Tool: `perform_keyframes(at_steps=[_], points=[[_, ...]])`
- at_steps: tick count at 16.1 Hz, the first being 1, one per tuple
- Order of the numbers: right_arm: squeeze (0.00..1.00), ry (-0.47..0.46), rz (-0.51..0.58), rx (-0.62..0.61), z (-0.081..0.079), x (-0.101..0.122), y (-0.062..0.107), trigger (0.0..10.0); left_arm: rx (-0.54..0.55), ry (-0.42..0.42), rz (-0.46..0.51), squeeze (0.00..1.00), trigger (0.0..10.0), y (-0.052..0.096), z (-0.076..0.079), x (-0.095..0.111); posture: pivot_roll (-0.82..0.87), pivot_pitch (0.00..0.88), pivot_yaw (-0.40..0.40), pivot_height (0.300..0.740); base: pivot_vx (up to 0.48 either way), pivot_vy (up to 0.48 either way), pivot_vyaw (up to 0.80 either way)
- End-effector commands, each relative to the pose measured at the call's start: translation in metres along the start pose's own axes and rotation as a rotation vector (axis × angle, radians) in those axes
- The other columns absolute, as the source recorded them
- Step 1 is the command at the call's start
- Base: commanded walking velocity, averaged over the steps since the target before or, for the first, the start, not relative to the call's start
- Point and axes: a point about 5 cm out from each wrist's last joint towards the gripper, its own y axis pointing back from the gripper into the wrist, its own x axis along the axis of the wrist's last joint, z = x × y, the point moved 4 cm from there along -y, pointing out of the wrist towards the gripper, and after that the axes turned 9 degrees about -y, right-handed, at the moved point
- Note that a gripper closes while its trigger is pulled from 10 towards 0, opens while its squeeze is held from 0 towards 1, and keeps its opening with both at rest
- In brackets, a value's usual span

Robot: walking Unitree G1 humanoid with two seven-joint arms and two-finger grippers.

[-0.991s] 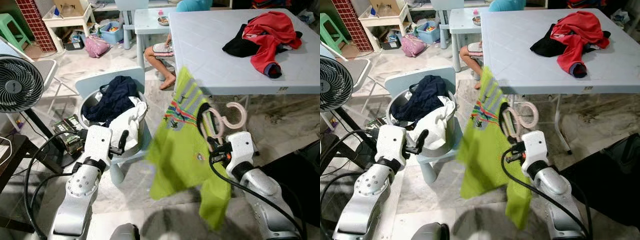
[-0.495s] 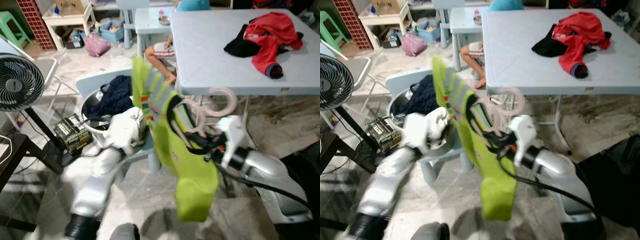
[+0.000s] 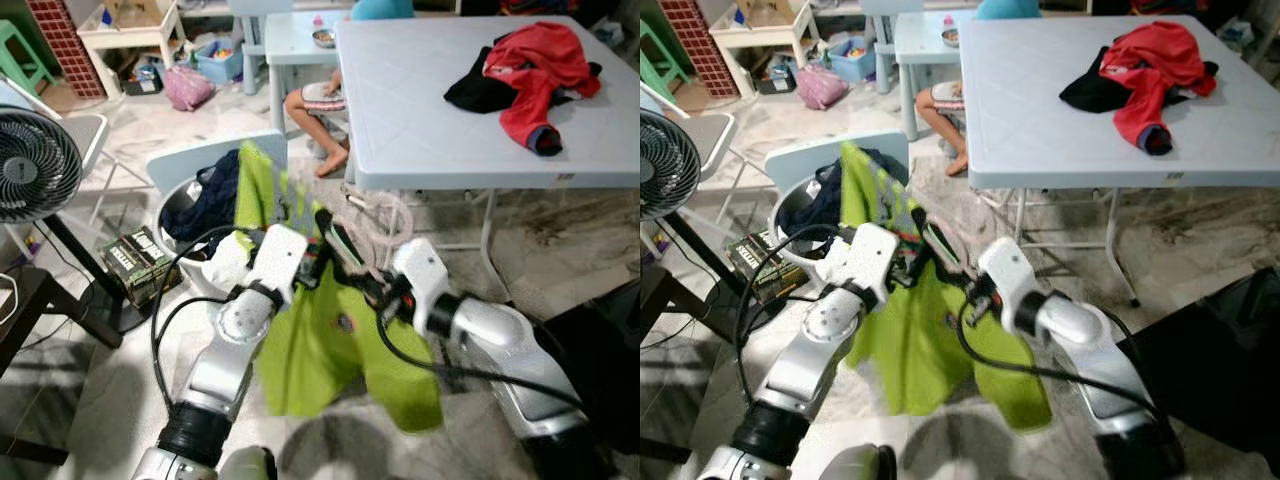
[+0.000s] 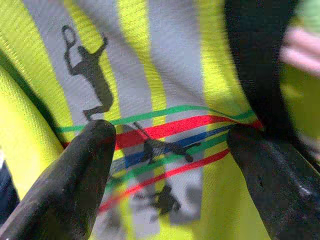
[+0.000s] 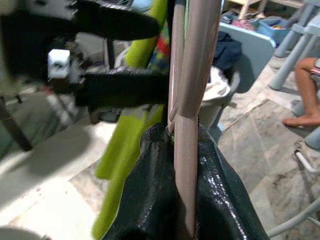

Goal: Hang hanger

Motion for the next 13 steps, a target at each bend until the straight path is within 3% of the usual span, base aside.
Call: perform_keyframes(at_steps=[1, 3, 5, 6, 9, 11, 13], points=[[0.00, -0.006, 0.028, 0.012, -0.004, 0.008, -0.007, 10.0, -0.035, -0.021, 0.044, 0.00, 10.0, -0.004, 0.009, 0.010, -0.04, 0.057, -0.009, 0.740, 0.000, 0.000, 0.00], [0.00, -0.032, 0.048, -0.046, 0.001, 0.014, -0.016, 10.0, -0.032, -0.026, 0.052, 0.00, 10.0, -0.005, 0.008, 0.010, -0.04, 0.057, -0.014, 0.740, 0.000, 0.000, 0.00], [0.00, 0.038, 0.012, -0.104, 0.010, 0.008, -0.022, 10.0, -0.041, -0.047, 0.078, 0.00, 10.0, -0.005, 0.008, 0.017, -0.04, 0.055, -0.017, 0.740, 0.000, 0.000, 0.00], [0.00, 0.017, 0.015, -0.152, 0.018, 0.008, -0.024, 10.0, -0.040, -0.054, 0.080, 0.00, 10.0, -0.004, 0.008, 0.017, -0.04, 0.055, -0.017, 0.740, 0.000, 0.000, 0.00], [0.00, -0.016, 0.000, -0.124, 0.015, 0.006, -0.024, 10.0, -0.011, -0.066, 0.067, 0.00, 10.0, -0.002, 0.004, 0.011, -0.03, 0.052, -0.019, 0.740, 0.000, 0.000, 0.00], [0.00, -0.031, -0.006, -0.164, 0.027, 0.003, -0.019, 10.0, 0.000, -0.072, 0.064, 0.00, 10.0, -0.002, 0.001, 0.011, -0.03, 0.052, -0.019, 0.740, 0.000, 0.000, 0.00], [0.00, -0.069, 0.003, -0.119, 0.023, 0.008, -0.018, 10.0, 0.004, -0.079, 0.055, 0.00, 10.0, -0.003, 0.000, 0.008, -0.03, 0.049, -0.019, 0.740, 0.000, 0.000, 0.00]])
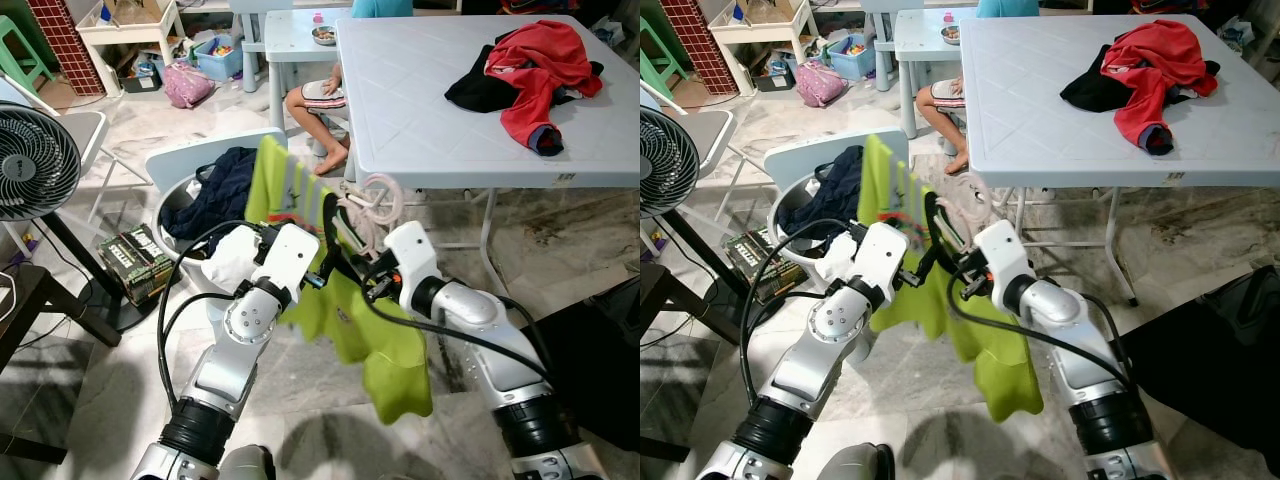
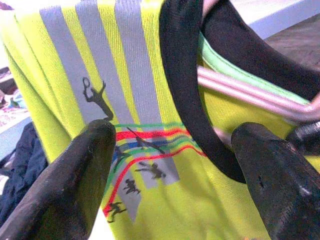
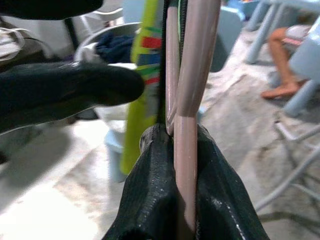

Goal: Hang hanger

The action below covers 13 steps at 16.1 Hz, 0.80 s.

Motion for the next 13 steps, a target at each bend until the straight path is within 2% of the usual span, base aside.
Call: perform_keyframes(at_steps=[1, 4, 7, 9, 11, 13], points=[[0.00, 0.017, 0.028, 0.084, -0.010, 0.016, 0.003, 10.0, 0.021, -0.018, 0.000, 0.00, 10.0, -0.002, -0.005, -0.001, -0.03, 0.045, -0.016, 0.740, 0.000, 0.000, 0.00], [0.00, -0.013, -0.012, 0.249, -0.033, 0.015, 0.016, 10.0, 0.062, -0.022, 0.008, 0.00, 10.0, -0.009, -0.013, 0.000, -0.04, 0.033, -0.013, 0.740, 0.000, 0.000, 0.00], [0.00, -0.016, -0.038, 0.338, -0.047, 0.011, 0.024, 10.0, 0.070, -0.028, 0.004, 0.00, 10.0, -0.012, -0.015, -0.002, -0.05, 0.031, -0.014, 0.740, 0.000, 0.000, 0.00], [0.00, 0.007, -0.074, 0.365, -0.049, 0.007, 0.030, 10.0, 0.097, -0.026, 0.001, 0.00, 10.0, -0.012, -0.021, -0.004, -0.05, 0.028, -0.012, 0.740, 0.000, 0.000, 0.00], [0.00, 0.031, -0.116, 0.273, -0.030, -0.002, 0.029, 10.0, 0.101, -0.036, -0.001, 0.00, 10.0, -0.012, -0.026, -0.005, -0.05, 0.033, -0.012, 0.740, 0.000, 0.000, 0.00], [0.00, 0.096, -0.148, 0.138, -0.003, -0.007, 0.029, 10.0, 0.110, -0.044, -0.010, 0.00, 10.0, -0.009, -0.036, -0.010, -0.04, 0.034, -0.010, 0.740, 0.000, 0.000, 0.00]])
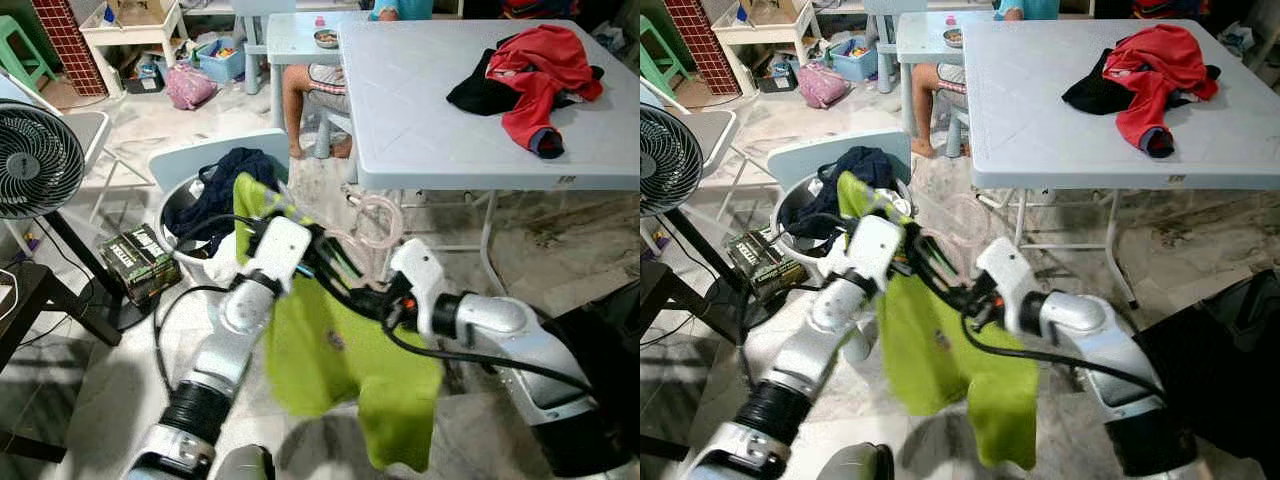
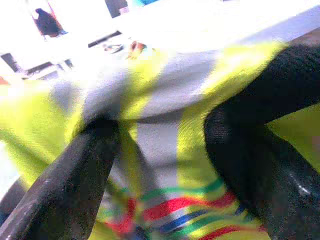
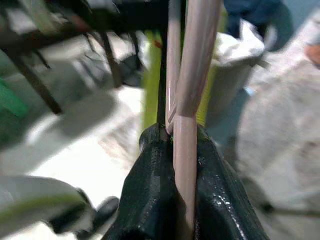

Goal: Hang hanger

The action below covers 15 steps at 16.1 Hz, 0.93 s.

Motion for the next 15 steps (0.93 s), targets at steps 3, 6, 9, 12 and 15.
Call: perform_keyframes(at_steps=[3, 6, 9, 12, 15], points=[[0.00, 0.074, -0.047, -0.138, 0.028, -0.007, 0.006, 10.0, 0.057, -0.033, -0.002, 0.00, 10.0, 0.001, -0.024, -0.002, -0.04, 0.037, -0.008, 0.740, 0.000, 0.000, 0.00], [0.00, 0.114, -0.101, -0.240, 0.048, -0.024, 0.011, 10.0, 0.095, -0.055, -0.033, 0.00, 10.0, 0.005, -0.040, -0.012, -0.03, 0.045, -0.009, 0.740, 0.000, 0.000, 0.00], [0.00, 0.119, -0.098, -0.248, 0.052, -0.027, 0.013, 10.0, 0.112, -0.060, -0.057, 0.00, 10.0, 0.008, -0.047, -0.018, -0.03, 0.048, -0.007, 0.740, 0.000, 0.000, 0.00], [0.00, 0.218, -0.170, -0.274, 0.066, -0.046, 0.032, 10.0, 0.146, -0.086, -0.065, 0.00, 10.0, 0.012, -0.060, -0.020, -0.02, 0.052, -0.010, 0.740, 0.000, 0.000, 0.00], [0.00, 0.315, -0.277, -0.290, 0.085, -0.069, 0.069, 10.0, 0.206, -0.110, -0.096, 0.00, 10.0, 0.020, -0.083, -0.028, -0.02, 0.057, -0.012, 0.740, 0.000, 0.000, 0.00]])
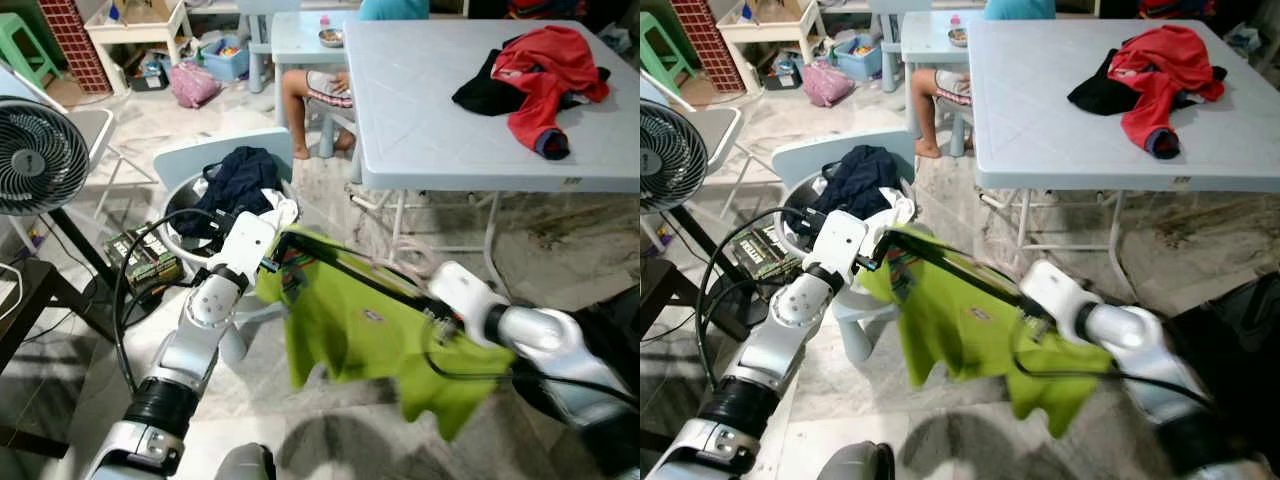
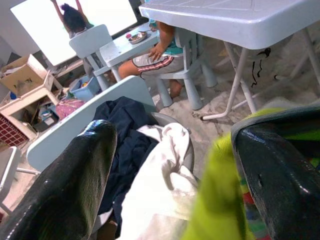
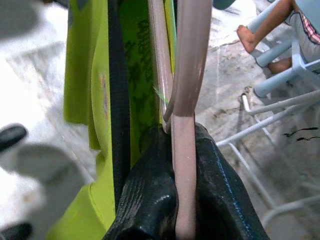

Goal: Hang hanger

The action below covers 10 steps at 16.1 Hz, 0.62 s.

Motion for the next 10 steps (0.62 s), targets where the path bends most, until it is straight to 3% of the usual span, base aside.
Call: perform_keyframes(at_steps=[1, 2, 6, 8, 10], points=[[0.00, -0.031, -0.127, -0.068, 0.022, -0.034, 0.024, 10.0, 0.157, -0.021, -0.061, 0.00, 10.0, 0.009, -0.048, -0.017, -0.03, 0.061, -0.012, 0.740, 0.000, 0.000, 0.00], [0.00, -0.025, -0.129, -0.057, 0.025, -0.037, 0.031, 10.0, 0.161, -0.023, -0.069, 0.00, 10.0, 0.010, -0.050, -0.019, -0.03, 0.061, -0.011, 0.740, 0.000, 0.000, 0.00], [0.00, 0.152, -0.260, 0.039, 0.039, -0.065, 0.070, 10.0, 0.163, -0.026, -0.070, 0.00, 10.0, 0.008, -0.050, -0.018, -0.04, 0.061, -0.009, 0.740, 0.000, 0.000, 0.00], [0.00, 0.041, -0.173, 0.035, 0.052, -0.049, 0.086, 10.0, 0.161, -0.018, -0.076, 0.00, 10.0, 0.007, -0.049, -0.019, -0.06, 0.061, -0.003, 0.740, 0.000, 0.000, 0.00], [0.00, 0.035, -0.112, 0.001, 0.064, -0.032, 0.087, 10.0, 0.146, -0.002, -0.071, 0.00, 10.0, 0.006, -0.044, -0.018, -0.06, 0.058, -0.002, 0.740, 0.000, 0.000, 0.00]])
